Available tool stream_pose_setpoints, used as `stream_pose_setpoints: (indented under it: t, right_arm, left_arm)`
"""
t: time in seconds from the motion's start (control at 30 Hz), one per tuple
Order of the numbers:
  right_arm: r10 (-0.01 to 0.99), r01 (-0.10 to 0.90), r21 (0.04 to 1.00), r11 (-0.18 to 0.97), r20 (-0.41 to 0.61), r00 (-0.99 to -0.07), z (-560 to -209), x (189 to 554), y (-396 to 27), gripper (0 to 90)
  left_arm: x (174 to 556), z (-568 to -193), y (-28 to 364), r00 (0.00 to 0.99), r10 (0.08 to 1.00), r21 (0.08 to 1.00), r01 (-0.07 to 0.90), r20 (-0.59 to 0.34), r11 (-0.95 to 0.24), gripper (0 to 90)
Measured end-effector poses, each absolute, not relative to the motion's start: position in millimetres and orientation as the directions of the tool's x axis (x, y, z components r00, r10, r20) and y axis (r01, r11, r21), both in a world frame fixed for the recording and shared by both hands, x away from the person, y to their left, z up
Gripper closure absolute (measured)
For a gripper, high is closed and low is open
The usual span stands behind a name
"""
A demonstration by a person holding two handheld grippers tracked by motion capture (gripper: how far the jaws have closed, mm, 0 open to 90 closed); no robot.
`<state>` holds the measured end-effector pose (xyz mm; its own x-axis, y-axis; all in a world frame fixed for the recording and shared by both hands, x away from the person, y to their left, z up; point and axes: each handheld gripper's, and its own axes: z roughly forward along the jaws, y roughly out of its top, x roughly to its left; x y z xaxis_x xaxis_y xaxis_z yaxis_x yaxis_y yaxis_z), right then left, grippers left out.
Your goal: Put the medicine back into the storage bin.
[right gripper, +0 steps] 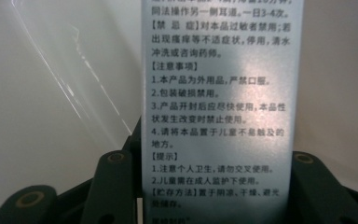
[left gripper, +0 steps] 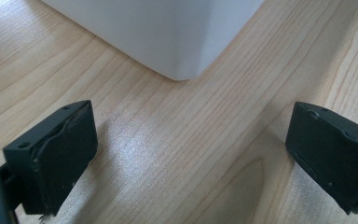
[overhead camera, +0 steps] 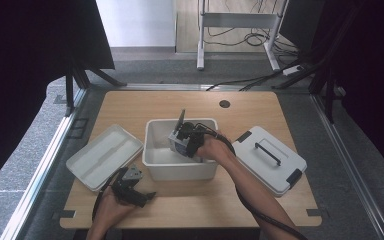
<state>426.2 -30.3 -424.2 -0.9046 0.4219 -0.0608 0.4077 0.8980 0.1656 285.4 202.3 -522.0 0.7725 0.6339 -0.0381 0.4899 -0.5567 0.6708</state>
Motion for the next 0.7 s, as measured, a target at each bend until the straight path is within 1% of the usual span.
stream_pose_setpoints:
  t: [0.07, 0.47, 0.63, 0.7]
  right_arm:
    - [0.422, 0.409, 0.161, 0.898, -0.053, -0.905, -425, 426, -30, 51.3]
    - [0.439, 0.416, 0.265, 0.870, -0.030, -0.898, -398, 422, -40, 40.9]
    - [0.435, 0.403, 0.325, 0.856, -0.030, -0.900, -385, 416, -48, 32.7]
    - [0.433, 0.396, 0.349, 0.849, -0.031, -0.901, -379, 413, -52, 28.1]
  left_arm:
    - [285, -522, 202, 0.772, 0.634, 0.671, 0.490, -0.038, -0.557, 2.1]
    - [285, -522, 202, 0.773, 0.633, 0.672, 0.489, -0.039, -0.556, 2.2]
    - [285, -522, 202, 0.773, 0.633, 0.671, 0.489, -0.039, -0.557, 2.2]
    - [285, -522, 202, 0.774, 0.632, 0.671, 0.489, -0.038, -0.558, 2.2]
